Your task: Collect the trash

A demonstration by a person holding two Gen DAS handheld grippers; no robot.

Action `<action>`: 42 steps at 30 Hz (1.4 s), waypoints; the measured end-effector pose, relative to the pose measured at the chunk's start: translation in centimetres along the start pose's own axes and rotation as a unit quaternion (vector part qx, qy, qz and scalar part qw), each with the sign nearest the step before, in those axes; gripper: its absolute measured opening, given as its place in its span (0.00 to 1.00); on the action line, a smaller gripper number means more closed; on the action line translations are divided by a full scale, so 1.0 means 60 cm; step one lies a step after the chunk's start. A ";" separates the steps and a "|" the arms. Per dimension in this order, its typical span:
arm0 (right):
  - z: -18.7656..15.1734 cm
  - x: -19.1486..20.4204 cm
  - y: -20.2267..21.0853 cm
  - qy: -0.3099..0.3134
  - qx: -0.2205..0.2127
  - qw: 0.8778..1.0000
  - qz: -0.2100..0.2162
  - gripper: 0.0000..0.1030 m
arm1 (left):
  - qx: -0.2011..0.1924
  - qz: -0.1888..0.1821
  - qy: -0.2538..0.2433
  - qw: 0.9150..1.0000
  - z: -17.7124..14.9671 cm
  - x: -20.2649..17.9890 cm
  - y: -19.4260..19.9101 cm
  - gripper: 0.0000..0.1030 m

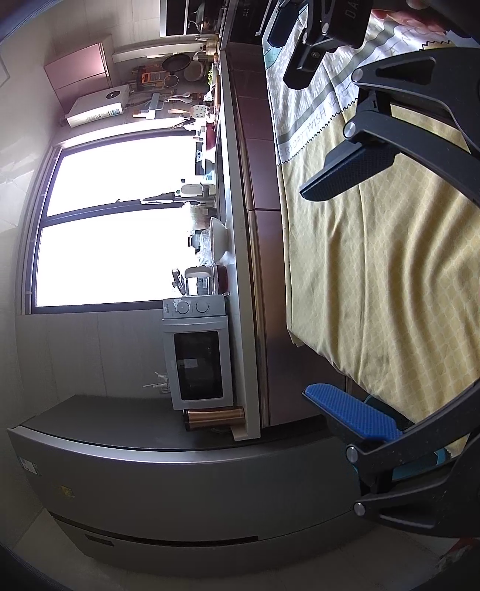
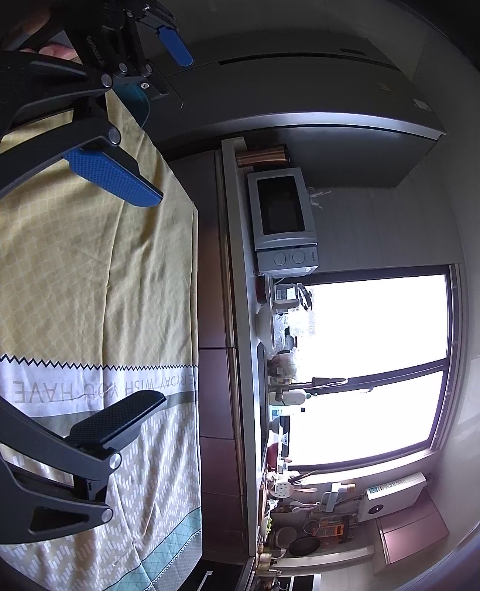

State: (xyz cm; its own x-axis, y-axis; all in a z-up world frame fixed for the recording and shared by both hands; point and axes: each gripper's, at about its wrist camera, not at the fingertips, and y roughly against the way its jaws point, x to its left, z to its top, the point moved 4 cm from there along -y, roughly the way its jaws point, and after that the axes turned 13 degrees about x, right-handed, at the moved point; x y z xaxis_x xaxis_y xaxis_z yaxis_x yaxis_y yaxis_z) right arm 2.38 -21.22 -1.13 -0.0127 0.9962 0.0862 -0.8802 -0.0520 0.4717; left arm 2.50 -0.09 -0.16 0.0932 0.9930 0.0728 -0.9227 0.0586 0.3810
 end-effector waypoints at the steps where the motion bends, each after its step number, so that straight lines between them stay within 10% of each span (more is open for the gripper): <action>1: 0.000 0.000 0.001 0.000 0.000 1.000 0.000 0.93 | -0.001 0.001 -0.001 1.000 0.000 0.000 0.000 0.95; 42: 0.000 0.003 0.002 -0.001 -0.003 1.000 0.002 0.93 | -0.002 0.006 0.005 1.000 0.001 0.008 0.005 0.95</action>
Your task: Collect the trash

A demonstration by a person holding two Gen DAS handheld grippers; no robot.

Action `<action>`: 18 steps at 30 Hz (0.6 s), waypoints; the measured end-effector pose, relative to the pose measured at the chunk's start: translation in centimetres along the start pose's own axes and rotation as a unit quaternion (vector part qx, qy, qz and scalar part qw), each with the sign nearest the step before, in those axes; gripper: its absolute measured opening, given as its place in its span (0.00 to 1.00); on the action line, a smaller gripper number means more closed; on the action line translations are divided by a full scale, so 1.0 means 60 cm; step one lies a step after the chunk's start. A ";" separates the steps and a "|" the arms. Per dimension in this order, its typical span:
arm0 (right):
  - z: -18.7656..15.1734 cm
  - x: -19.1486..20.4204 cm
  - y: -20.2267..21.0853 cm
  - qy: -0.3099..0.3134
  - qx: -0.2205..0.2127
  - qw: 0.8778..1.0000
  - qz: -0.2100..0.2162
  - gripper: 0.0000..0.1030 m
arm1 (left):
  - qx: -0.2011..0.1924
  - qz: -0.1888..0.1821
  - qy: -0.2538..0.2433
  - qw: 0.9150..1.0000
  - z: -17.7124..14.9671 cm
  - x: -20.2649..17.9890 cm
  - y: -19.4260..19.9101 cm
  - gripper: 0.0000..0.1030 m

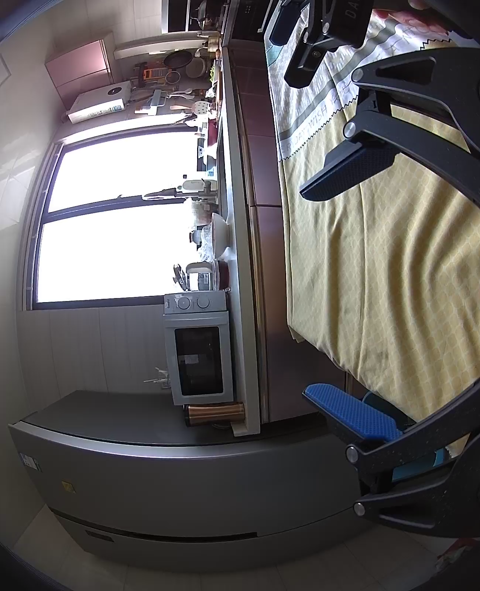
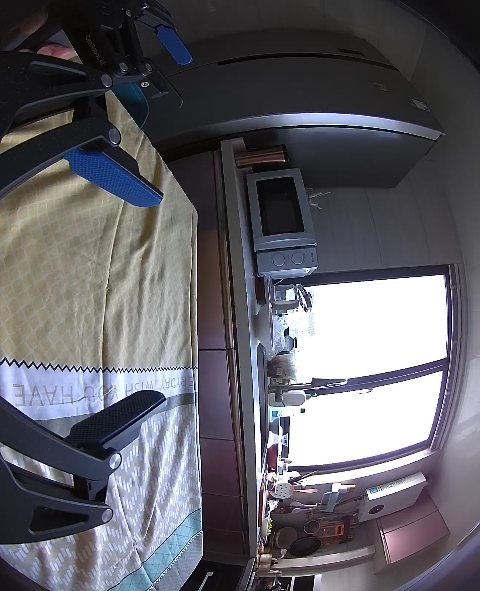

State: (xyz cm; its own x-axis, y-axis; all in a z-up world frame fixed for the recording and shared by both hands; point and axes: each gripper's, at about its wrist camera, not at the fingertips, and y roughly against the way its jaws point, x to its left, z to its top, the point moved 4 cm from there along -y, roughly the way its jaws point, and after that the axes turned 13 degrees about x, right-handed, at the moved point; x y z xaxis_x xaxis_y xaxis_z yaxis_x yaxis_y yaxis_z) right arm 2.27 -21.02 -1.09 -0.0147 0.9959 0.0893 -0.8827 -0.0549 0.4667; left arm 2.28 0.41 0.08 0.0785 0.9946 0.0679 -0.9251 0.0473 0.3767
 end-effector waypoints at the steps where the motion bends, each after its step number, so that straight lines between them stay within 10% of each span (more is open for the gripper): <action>1: 0.000 0.000 -0.001 0.000 0.001 1.000 0.000 0.93 | 0.000 -0.001 0.000 1.000 0.000 -0.001 0.001 0.95; 18: -0.001 0.001 -0.004 -0.001 0.002 1.000 0.001 0.93 | 0.002 0.000 0.001 1.000 -0.002 -0.001 -0.001 0.95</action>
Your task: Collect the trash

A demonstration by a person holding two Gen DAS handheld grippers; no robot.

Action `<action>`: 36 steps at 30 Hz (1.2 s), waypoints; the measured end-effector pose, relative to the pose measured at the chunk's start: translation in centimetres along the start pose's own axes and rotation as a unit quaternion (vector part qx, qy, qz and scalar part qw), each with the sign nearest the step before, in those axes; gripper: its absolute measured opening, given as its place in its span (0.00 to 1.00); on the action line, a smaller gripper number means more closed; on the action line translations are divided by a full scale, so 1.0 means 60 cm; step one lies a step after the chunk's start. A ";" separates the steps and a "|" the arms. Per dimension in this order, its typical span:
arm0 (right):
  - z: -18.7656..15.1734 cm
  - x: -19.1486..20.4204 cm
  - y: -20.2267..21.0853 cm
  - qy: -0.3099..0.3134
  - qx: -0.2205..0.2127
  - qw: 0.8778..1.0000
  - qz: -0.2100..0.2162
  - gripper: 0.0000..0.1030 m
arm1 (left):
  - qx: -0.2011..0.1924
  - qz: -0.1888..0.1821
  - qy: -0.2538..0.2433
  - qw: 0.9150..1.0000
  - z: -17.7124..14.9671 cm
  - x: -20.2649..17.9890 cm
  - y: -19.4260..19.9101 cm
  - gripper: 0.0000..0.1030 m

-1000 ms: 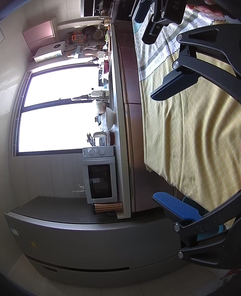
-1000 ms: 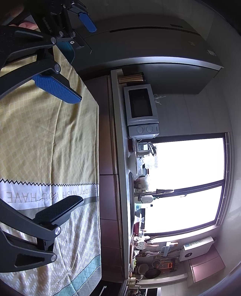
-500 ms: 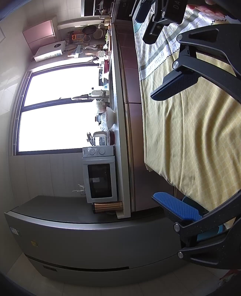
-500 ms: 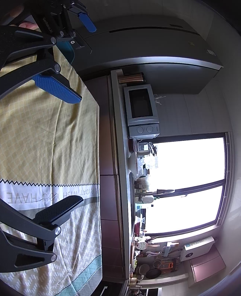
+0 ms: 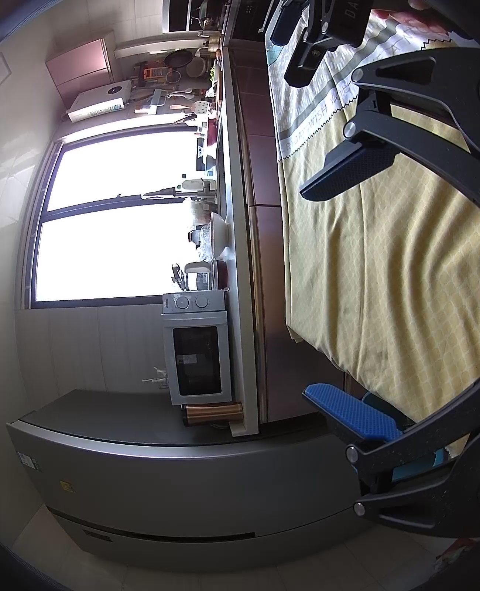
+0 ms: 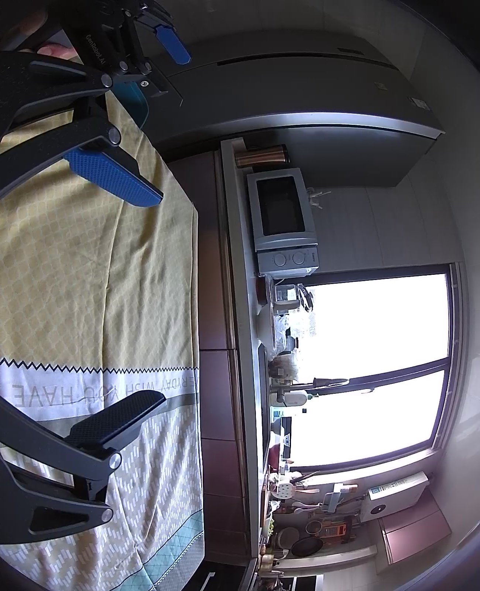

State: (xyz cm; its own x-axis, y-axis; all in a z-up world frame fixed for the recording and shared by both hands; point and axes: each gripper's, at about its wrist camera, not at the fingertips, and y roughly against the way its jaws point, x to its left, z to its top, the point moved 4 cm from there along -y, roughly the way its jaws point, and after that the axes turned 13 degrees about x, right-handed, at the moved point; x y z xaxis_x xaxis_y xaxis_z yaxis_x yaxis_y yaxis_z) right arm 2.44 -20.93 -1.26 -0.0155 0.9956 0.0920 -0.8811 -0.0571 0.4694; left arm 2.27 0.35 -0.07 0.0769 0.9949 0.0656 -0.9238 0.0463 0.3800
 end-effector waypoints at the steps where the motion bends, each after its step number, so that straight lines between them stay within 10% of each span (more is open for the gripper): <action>1: 0.000 0.000 0.000 0.000 0.000 1.000 0.000 0.93 | 0.000 0.000 0.000 1.000 0.001 0.000 0.000 0.95; 36: 0.000 0.005 -0.004 -0.001 0.004 1.000 0.004 0.93 | 0.002 0.001 0.000 1.000 -0.002 -0.003 -0.004 0.95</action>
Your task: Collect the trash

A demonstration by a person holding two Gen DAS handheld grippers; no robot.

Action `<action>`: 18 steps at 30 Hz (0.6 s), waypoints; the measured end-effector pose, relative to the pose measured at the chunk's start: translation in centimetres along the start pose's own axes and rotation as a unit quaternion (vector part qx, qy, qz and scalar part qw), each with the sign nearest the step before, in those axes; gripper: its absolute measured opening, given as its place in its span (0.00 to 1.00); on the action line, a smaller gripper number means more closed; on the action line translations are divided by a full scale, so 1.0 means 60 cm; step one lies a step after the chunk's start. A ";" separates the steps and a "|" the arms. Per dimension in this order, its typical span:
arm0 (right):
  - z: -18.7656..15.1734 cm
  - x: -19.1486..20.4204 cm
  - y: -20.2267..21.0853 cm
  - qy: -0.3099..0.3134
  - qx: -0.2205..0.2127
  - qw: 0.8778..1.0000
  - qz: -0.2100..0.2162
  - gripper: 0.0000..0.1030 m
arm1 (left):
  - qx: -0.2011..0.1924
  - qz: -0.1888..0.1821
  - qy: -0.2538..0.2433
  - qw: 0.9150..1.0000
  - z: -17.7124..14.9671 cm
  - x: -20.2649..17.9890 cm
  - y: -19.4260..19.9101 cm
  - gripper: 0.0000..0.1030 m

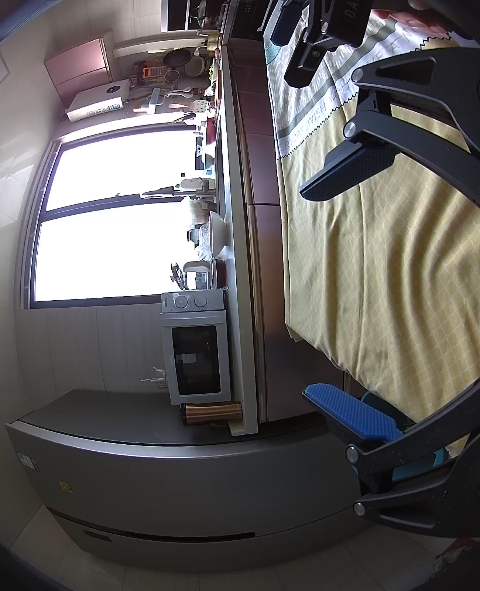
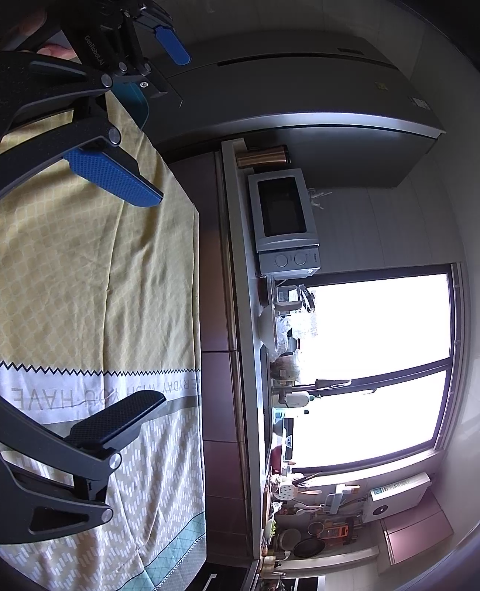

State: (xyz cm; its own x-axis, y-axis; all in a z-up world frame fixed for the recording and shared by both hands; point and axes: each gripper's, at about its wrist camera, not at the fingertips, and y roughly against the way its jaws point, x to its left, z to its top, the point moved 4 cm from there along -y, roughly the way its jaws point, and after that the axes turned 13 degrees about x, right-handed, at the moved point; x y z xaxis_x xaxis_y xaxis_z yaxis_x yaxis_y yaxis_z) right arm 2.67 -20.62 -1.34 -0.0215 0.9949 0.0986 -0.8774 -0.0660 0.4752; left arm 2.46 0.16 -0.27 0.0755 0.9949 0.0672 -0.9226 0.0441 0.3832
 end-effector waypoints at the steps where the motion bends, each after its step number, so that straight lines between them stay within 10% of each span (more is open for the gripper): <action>1: 0.000 0.000 0.000 0.000 0.000 1.000 -0.001 0.93 | 0.000 0.000 0.000 1.000 0.000 0.000 0.000 0.95; 18: -0.004 -0.010 -0.001 -0.007 0.001 1.000 0.000 0.93 | 0.004 -0.003 -0.003 1.000 -0.005 -0.003 -0.007 0.95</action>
State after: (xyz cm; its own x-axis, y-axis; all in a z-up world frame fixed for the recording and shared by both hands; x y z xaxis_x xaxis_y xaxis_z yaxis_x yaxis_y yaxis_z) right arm 2.63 -21.17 -1.66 -0.0146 0.9939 0.1097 -0.8764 -0.0655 0.4771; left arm 2.68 0.01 -0.73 0.0829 0.9941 0.0703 -0.9193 0.0491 0.3905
